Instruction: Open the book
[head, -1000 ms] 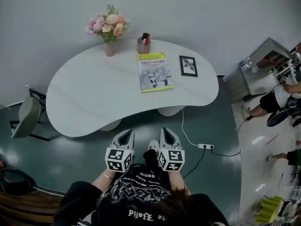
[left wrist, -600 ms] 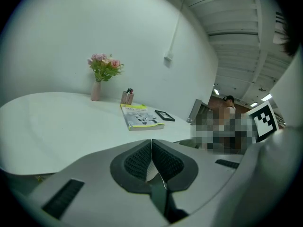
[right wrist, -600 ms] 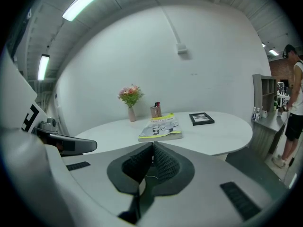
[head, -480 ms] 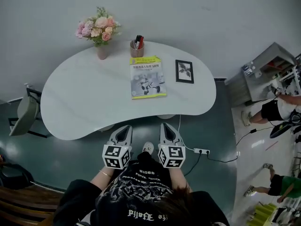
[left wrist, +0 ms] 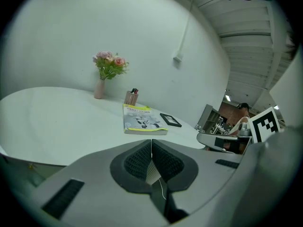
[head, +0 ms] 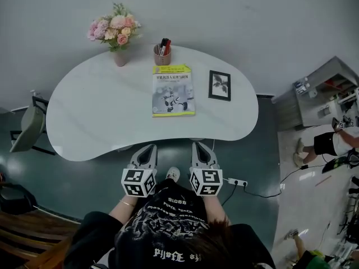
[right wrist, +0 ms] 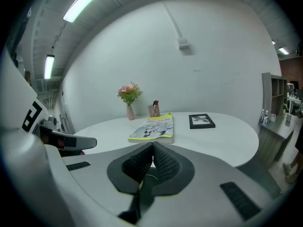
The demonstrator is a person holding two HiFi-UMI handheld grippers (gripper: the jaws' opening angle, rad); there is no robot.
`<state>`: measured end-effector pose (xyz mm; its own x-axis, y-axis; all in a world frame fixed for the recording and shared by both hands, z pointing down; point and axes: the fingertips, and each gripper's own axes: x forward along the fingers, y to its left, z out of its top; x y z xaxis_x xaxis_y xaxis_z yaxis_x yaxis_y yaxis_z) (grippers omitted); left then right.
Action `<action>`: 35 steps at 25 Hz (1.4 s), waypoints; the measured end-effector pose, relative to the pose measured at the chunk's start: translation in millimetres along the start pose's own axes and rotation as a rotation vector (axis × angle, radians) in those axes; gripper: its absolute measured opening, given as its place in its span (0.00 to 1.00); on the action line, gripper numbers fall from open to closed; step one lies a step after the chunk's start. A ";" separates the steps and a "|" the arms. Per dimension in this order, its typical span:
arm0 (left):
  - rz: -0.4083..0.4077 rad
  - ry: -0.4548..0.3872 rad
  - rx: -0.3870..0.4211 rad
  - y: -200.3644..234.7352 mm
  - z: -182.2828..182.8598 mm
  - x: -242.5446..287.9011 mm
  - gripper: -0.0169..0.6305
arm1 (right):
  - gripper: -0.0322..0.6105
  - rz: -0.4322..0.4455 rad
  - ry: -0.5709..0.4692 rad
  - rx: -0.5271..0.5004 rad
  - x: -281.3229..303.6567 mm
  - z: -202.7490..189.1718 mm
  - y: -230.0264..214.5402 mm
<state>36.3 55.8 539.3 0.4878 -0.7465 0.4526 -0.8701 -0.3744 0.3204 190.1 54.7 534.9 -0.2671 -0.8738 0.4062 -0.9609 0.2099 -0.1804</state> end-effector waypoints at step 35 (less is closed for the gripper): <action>-0.008 -0.089 0.064 40.8 97.4 62.1 0.06 | 0.09 -0.066 0.013 0.007 69.0 42.7 -25.3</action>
<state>24.3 -59.4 499.4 0.4894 -0.7881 0.3734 -0.8701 -0.4129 0.2689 199.1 -29.6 529.2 -0.2037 -0.8798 0.4295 -0.9761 0.1486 -0.1586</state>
